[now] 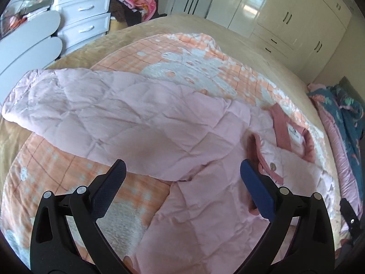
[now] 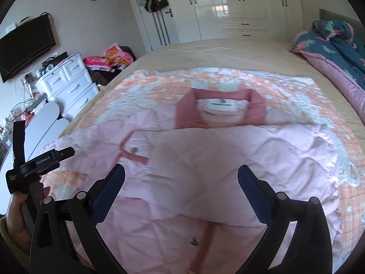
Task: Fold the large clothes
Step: 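Move the left gripper to the cuff of the other sleeve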
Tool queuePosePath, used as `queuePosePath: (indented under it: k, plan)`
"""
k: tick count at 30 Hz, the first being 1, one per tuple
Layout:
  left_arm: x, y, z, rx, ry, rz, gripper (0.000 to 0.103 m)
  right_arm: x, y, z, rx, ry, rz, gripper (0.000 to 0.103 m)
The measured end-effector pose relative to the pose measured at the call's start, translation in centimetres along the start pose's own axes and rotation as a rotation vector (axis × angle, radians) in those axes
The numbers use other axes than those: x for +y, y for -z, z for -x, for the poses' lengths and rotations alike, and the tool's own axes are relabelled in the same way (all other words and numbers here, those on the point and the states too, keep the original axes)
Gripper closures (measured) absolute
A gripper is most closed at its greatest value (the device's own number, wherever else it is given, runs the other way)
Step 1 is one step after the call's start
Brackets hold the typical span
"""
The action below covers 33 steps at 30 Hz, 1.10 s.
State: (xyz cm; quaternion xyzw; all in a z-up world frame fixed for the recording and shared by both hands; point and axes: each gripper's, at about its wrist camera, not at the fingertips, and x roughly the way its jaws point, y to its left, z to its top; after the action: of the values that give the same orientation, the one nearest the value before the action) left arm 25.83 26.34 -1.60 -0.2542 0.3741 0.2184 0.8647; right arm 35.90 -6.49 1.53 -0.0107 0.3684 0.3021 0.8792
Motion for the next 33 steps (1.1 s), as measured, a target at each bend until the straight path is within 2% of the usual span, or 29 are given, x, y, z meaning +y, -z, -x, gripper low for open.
queuePosePath:
  k: [3,11,27,33]
  plan:
    - [0.8,-0.5,0.3,-0.018,-0.041,0.007,0.009,1.9,-0.5,-0.5,0.004,-0.021,0.018,0.004]
    - [4.3,-1.8,0.9,-0.030,-0.061,0.096,0.009,6.9,-1.5,-2.1,0.022,-0.063,0.077,0.004]
    - [14.4,-3.9,1.8,-0.074,-0.170,0.343,0.009,16.2,-2.8,-5.2,0.075,-0.138,0.225,0.004]
    - [18.2,-3.8,1.7,-0.081,-0.150,0.467,0.009,18.9,-2.1,-6.4,0.103,-0.169,0.263,0.004]
